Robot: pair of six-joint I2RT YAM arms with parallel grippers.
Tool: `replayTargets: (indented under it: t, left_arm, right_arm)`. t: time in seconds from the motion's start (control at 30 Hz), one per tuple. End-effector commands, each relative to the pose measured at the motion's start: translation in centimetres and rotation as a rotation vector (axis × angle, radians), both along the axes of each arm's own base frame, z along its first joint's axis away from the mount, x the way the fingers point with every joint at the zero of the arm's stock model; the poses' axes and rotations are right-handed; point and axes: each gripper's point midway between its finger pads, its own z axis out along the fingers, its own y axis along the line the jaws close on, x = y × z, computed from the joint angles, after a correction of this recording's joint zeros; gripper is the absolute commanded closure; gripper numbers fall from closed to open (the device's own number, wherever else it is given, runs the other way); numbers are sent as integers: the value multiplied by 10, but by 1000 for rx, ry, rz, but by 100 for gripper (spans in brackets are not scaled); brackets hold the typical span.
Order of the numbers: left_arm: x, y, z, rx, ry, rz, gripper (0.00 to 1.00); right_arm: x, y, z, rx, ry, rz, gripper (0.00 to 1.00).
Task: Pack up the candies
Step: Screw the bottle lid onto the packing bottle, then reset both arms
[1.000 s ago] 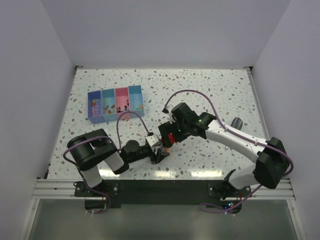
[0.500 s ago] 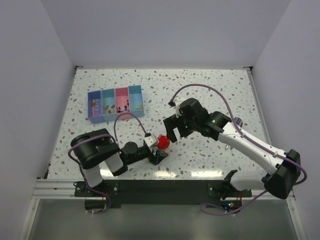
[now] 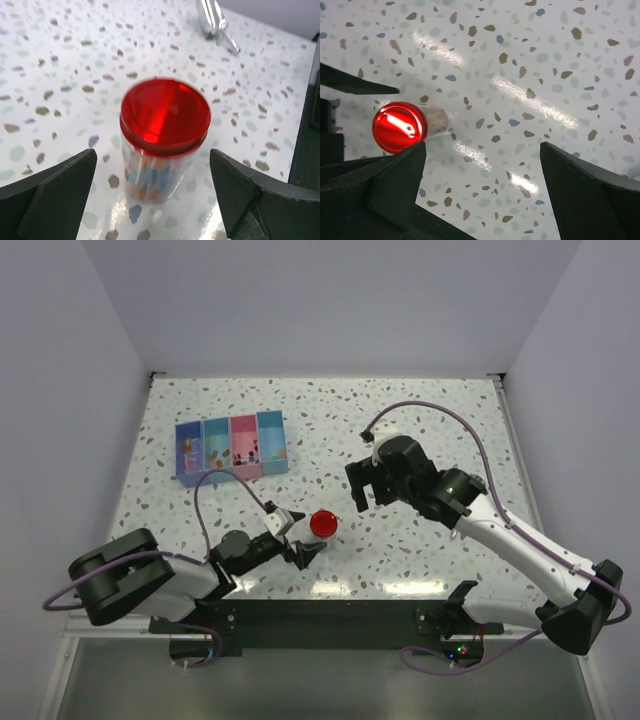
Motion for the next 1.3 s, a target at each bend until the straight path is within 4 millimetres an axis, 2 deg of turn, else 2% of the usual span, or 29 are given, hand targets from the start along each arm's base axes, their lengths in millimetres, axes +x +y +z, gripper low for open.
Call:
replayTargets:
  t: [0.0,0.03,0.07,0.1,0.13,0.17,0.2,0.23,0.27,0.3,0.33,0.4,0.43,0.47,0.53,0.57,0.63,0.67,0.73,0.77,0.93,1.0,1.03,1.13,1.27]
  left_arm:
    - [1,19,12,-22,-20,73,0]
    - [0,19,27,-57,-44,73,0]
    - [7,30,16,-4,-17,137,0]
    - [9,34,19,2,-19,162,0]
    - [13,38,37,-39,-48,191,0]
    - [17,49,29,9,-22,250,0]
    - [20,54,33,6,-20,284,0]
    - [26,63,54,-42,-48,342,0]
    - [26,71,47,8,-25,371,0]
    - [30,75,78,-59,-61,404,0]
    - [32,81,89,-70,-66,441,0]
    - [43,108,120,-89,-75,595,0]
    - [48,127,123,-51,-70,701,0]
    - [51,138,156,-104,-85,765,0]
    - [55,161,178,-129,-68,903,0]
    - [54,183,198,-116,-69,1012,0]
    - [53,204,212,-47,-85,1114,0]
    - [51,210,235,-70,-99,1139,0]
    - [49,225,249,-29,-125,1204,0]
    - [46,231,262,-25,-144,1217,0]
    - [35,257,295,-87,-197,1291,0]
    - [30,264,298,-71,-226,1292,0]
    - [29,266,309,-144,-238,1299,0]
    - [27,272,313,-162,-272,1310,0]
    - [29,270,306,-131,-300,1307,0]
  right_arm:
    - [17,-39,9,-38,-71,-211,1]
    - [21,-49,10,-38,-71,-247,1]
    - [24,-56,10,-42,-71,-271,1]
    - [25,-63,11,-46,-73,-293,1]
    - [28,-74,14,-48,-82,-329,1]
    - [30,-84,18,-64,-102,-362,1]
    - [31,-91,22,-70,-116,-384,1]
    - [31,-100,29,-75,-139,-414,1]
    - [31,-106,35,-82,-160,-429,1]
    - [32,-117,42,-98,-196,-472,1]
    - [29,-126,52,-88,-226,-503,1]
    - [28,-143,69,-95,-296,-571,1]
    - [26,-149,77,-87,-324,-590,1]
    - [21,-159,89,-70,-368,-622,1]
    - [15,-177,107,-53,-443,-696,1]
    - [5,-186,118,-32,-486,-696,1]
    - [0,-195,129,2,-554,-713,1]
    - [-10,-204,134,21,-599,-709,1]
    - [-17,-208,148,77,-677,-697,1]
    - [-24,-215,150,82,-710,-695,1]
    - [-40,-230,158,109,-760,-719,1]
    - [-44,-233,159,103,-761,-722,1]
    - [-44,-234,159,103,-763,-723,1]
    - [-45,-234,161,116,-769,-720,1]
    - [-46,-234,162,115,-768,-716,1]
